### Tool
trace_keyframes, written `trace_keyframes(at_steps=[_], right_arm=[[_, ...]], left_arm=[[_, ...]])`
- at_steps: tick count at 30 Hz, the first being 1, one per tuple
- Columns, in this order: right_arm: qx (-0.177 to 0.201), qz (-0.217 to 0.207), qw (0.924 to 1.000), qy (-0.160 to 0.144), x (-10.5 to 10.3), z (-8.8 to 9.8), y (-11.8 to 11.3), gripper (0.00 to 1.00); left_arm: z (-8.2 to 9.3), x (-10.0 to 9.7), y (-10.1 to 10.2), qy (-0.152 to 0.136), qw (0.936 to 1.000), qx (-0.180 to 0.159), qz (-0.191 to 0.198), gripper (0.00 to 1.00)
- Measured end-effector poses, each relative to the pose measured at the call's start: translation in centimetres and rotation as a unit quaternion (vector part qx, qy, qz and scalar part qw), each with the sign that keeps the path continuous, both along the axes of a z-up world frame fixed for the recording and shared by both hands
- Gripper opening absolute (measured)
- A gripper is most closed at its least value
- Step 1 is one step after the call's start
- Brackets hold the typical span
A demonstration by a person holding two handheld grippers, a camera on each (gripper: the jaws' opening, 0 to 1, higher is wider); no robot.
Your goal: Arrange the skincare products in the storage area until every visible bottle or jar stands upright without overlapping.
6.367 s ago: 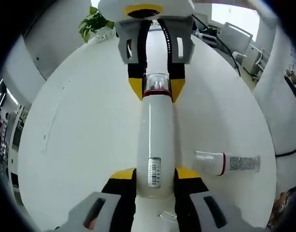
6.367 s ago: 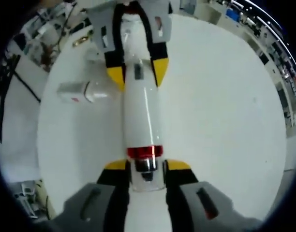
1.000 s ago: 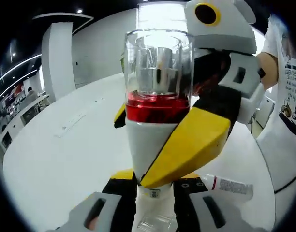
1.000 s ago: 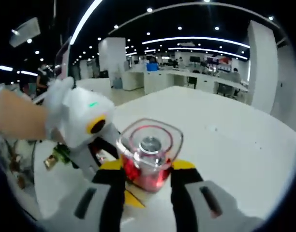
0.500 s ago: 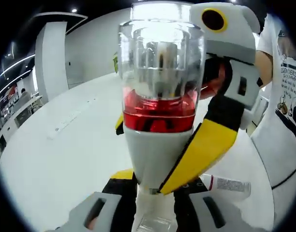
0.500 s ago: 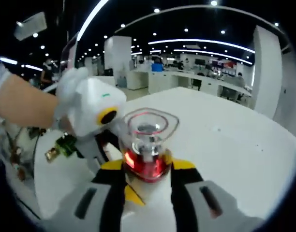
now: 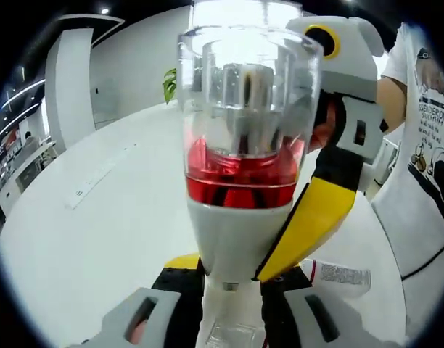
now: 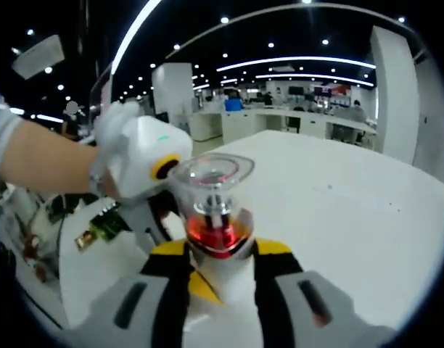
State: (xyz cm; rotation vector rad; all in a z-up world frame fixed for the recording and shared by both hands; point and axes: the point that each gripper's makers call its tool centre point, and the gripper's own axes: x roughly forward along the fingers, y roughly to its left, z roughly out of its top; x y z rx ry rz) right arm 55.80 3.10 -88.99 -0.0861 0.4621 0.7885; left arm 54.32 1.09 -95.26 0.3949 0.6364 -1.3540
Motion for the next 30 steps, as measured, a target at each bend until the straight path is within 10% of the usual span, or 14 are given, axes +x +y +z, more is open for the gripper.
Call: trace_keyframes(at_steps=[6,12,17,30], right_arm=[[-0.01,-0.001,0.9999,0.004,-0.3,-0.3,-0.6,0.36],[0.039,-0.024,0.9987,0.022,-0.5,0.8,-2.1,0.4],[0.087,-0.05,0.9943,0.038,-1.1,1.4,-4.1,0.41],[0.124,-0.061,0.9869,0.084,-2.8,-0.4,-5.9,0.41]], left_arm=[[1.3,0.4,1.1,0.028,0.9986,-0.005,0.045,0.37],[2.3,-0.7,3.9,-0.002,0.997,0.039,0.067,0.41],[5.0,-2.0,4.9,-0.037,0.9935,0.0,0.107,0.42],[5.9,-6.8,7.9,-0.042,0.9605,-0.039,0.272,0.42]])
